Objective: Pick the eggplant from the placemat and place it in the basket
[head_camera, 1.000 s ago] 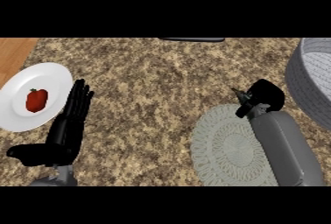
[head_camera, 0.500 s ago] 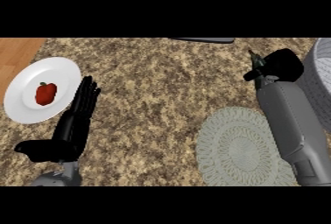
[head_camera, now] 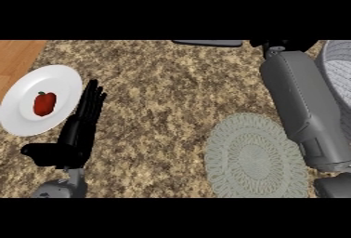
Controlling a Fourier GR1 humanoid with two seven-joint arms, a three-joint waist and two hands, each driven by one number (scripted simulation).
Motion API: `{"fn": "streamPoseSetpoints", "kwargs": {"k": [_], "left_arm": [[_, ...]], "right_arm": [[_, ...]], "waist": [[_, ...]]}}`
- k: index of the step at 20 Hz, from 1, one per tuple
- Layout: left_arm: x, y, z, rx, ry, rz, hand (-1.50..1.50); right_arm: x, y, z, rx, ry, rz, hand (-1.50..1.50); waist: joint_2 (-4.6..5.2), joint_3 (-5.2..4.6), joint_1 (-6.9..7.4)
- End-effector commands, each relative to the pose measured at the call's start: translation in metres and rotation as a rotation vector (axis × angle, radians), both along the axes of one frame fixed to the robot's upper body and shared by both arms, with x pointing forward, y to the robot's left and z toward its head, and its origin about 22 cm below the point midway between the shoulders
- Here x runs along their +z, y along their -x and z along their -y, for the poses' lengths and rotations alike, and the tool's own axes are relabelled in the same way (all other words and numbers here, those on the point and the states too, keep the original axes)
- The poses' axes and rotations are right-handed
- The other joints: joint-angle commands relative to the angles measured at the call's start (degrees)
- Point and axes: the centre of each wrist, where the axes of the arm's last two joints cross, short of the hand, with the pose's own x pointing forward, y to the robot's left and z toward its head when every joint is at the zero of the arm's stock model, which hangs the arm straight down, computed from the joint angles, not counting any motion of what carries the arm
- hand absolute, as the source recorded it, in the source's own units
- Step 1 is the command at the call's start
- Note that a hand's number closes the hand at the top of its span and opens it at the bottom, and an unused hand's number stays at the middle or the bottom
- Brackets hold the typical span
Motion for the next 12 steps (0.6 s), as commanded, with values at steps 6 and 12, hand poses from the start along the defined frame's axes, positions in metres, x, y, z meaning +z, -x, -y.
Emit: {"fn": "streamPoseSetpoints", "kwargs": {"k": [6, 12], "left_arm": [[-0.020, 0.000, -0.002, 0.028, 0.000, -0.001, 0.00], [-0.019, 0.007, -0.002, 0.055, 0.000, -0.011, 0.00]], "right_arm": [[0.036, -0.019, -0.009, -0.165, -0.072, 0.059, 1.50], [0.025, -0.022, 0.016, -0.276, 0.018, -0.080, 1.50]], "waist": [[-0.62, -0.11, -2.30], [-1.16, -0.08, -3.41]]}}
